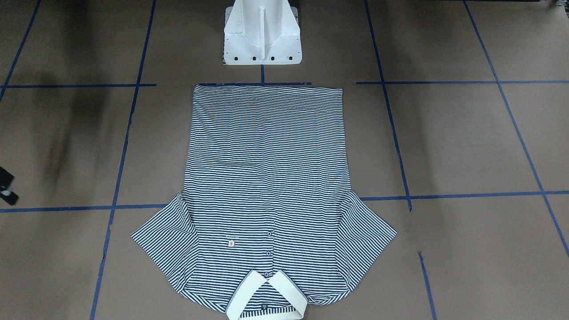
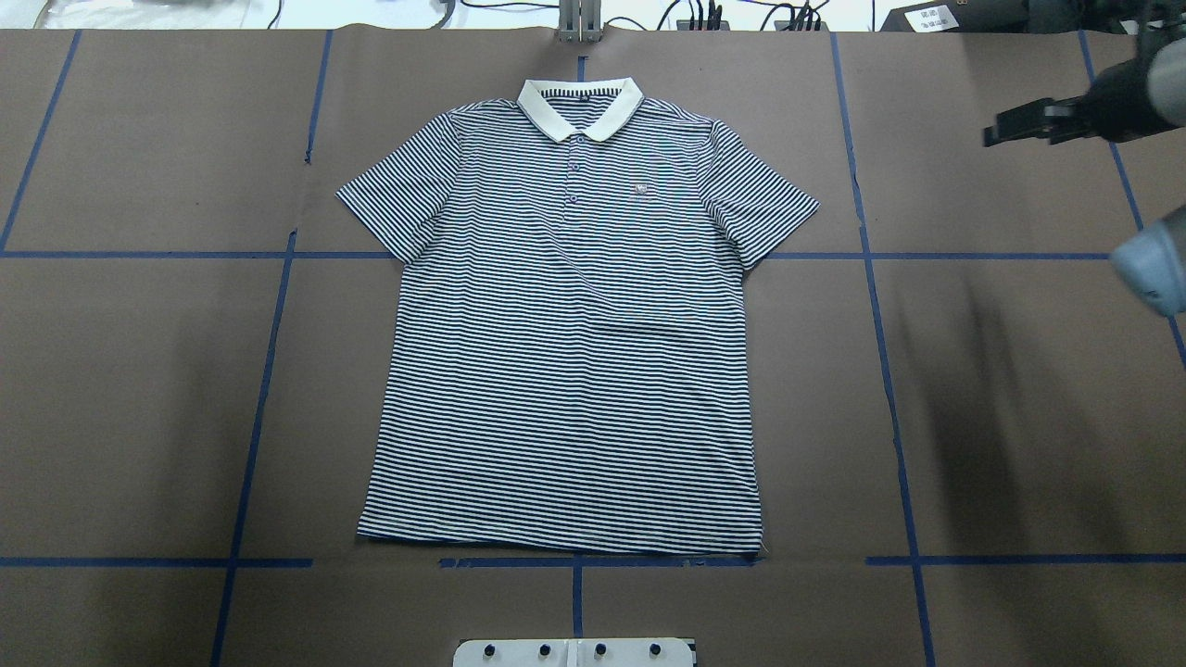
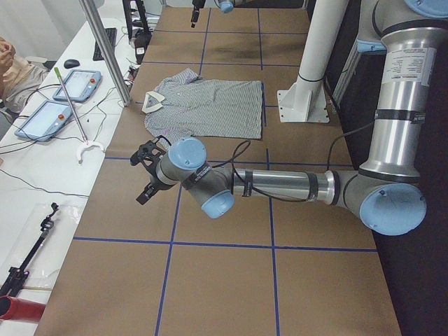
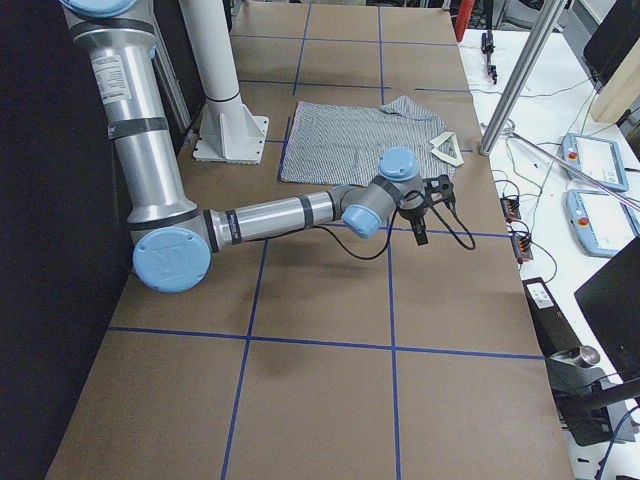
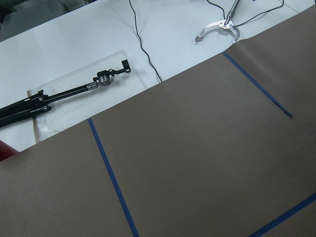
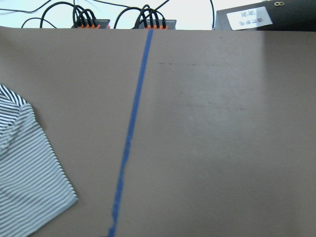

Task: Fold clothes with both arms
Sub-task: 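Move the right gripper in beside the shirt's sleeve nearest it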

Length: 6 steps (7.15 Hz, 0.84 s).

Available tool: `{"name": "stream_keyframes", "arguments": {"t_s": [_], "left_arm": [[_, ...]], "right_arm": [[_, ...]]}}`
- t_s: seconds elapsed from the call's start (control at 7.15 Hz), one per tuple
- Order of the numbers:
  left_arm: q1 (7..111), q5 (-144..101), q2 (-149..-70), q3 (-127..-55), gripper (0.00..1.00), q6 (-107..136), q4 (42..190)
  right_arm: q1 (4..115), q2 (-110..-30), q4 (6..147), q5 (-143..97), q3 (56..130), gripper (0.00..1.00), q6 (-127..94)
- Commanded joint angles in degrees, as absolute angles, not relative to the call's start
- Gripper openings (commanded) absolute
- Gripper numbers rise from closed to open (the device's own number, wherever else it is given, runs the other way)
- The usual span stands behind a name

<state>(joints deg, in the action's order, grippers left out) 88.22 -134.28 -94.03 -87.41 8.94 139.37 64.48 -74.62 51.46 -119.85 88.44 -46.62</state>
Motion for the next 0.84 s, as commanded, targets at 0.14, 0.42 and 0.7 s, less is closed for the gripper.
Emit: {"name": "stream_keyframes", "arguments": {"t_s": [0.14,0.42,0.7], "left_arm": [[87.89,-134.39,-93.96,-87.28,1.0,9.4,141.58],[87.89,-134.3,-93.87,-87.19,1.0,9.23,141.68],[87.89,-134.3,-93.78,-87.19,1.0,9.32,141.68]], "right_arm": [[49.33,-62.51,49.66,-102.34,78.69,0.66,-63.18],[47.21,-61.79,49.57,-99.76,74.99,0.63,-63.28],[46.32,-62.05,49.83,-98.79,74.62,0.63,-62.93]]}}
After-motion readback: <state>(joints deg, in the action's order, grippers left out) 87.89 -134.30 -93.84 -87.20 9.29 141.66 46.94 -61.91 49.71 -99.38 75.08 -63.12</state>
